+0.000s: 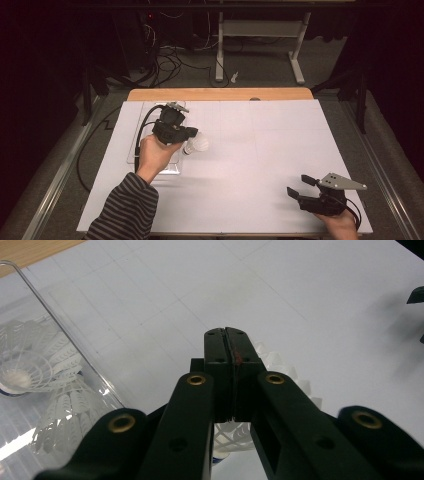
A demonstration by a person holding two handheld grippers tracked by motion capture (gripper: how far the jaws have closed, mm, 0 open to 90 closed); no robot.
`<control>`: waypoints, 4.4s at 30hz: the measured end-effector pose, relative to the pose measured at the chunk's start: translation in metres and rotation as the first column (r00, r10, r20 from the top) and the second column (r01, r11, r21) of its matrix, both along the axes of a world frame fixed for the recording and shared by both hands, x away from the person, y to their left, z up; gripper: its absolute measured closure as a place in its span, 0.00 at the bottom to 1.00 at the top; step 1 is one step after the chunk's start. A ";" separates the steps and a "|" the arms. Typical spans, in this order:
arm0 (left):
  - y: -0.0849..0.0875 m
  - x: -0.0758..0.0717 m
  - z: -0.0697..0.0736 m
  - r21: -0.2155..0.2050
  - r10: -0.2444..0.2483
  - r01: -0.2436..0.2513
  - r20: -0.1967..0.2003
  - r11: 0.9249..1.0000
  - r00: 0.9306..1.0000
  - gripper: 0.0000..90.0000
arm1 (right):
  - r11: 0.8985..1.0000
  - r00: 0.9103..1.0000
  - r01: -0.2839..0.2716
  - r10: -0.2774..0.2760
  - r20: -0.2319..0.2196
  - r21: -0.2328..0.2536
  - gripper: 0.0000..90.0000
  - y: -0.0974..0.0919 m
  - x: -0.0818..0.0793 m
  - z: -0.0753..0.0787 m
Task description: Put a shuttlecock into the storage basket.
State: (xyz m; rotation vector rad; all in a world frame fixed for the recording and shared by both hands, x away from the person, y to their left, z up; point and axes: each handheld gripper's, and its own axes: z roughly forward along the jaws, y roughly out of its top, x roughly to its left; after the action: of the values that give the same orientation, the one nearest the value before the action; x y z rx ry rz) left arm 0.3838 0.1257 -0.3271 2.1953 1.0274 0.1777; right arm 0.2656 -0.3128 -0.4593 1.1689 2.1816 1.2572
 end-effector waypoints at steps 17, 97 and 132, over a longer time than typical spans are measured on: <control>0.015 -0.002 0.002 -0.006 0.029 -0.029 0.006 1.000 1.000 0.99 | 1.000 1.000 -0.001 0.001 0.001 0.001 0.31 0.000 0.000 0.000; 0.087 0.044 -0.022 0.030 0.351 -0.350 -0.020 0.936 0.936 0.99 | 1.000 1.000 -0.001 0.001 -0.001 -0.001 0.31 0.000 0.001 0.000; 0.098 0.066 -0.038 0.069 0.443 -0.441 -0.022 0.895 0.896 0.97 | 1.000 1.000 -0.003 0.003 -0.007 -0.003 0.31 0.000 0.001 -0.001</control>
State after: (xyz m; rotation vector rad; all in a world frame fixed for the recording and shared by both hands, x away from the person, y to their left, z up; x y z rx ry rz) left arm 0.4500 0.2234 -0.3654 1.9910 1.5541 0.3794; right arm 0.2665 -0.3124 -0.4601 1.1704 2.1903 1.2524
